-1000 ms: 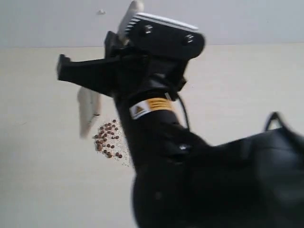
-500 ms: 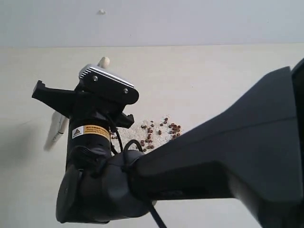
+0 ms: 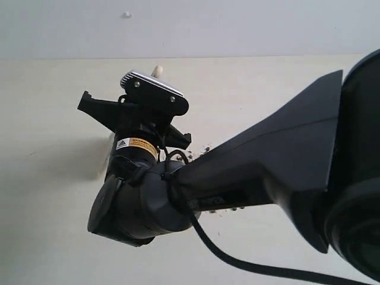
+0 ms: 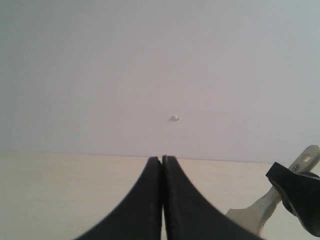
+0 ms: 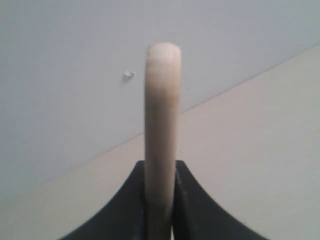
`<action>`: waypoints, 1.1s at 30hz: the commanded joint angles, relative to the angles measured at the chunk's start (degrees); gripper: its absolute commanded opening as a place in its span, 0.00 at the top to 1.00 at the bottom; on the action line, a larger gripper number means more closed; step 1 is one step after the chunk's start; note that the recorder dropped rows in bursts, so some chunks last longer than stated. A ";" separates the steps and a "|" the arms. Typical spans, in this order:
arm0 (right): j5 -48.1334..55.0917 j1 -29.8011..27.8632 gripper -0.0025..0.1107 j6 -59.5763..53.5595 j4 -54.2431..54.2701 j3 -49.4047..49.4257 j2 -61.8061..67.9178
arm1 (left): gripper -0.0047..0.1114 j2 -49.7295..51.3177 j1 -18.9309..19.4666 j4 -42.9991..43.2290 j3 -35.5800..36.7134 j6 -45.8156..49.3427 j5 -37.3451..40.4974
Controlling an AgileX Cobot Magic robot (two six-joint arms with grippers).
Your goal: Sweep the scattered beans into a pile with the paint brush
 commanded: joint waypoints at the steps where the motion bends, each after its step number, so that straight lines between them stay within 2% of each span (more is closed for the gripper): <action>1: 2.14 -0.47 0.98 -0.46 -1.50 -0.42 0.25 | 0.96 -0.38 0.11 0.21 0.18 -0.44 0.11; 6: 3.10 -0.47 0.98 -1.87 -1.35 -0.42 0.25 | 0.96 -0.38 0.11 0.21 0.18 -0.44 0.11; 13: 4.63 -0.47 0.98 -13.09 6.07 -0.42 -1.29 | 0.96 -0.38 0.11 0.21 0.18 -0.44 0.11; 24: 0.90 -0.47 0.98 -38.23 17.41 -0.42 -6.22 | 0.96 -0.38 0.11 0.21 0.18 -0.44 0.11; 33: -1.55 -0.11 0.98 -38.18 16.84 -0.42 -7.71 | 0.96 -0.38 0.11 0.21 0.18 -0.44 0.11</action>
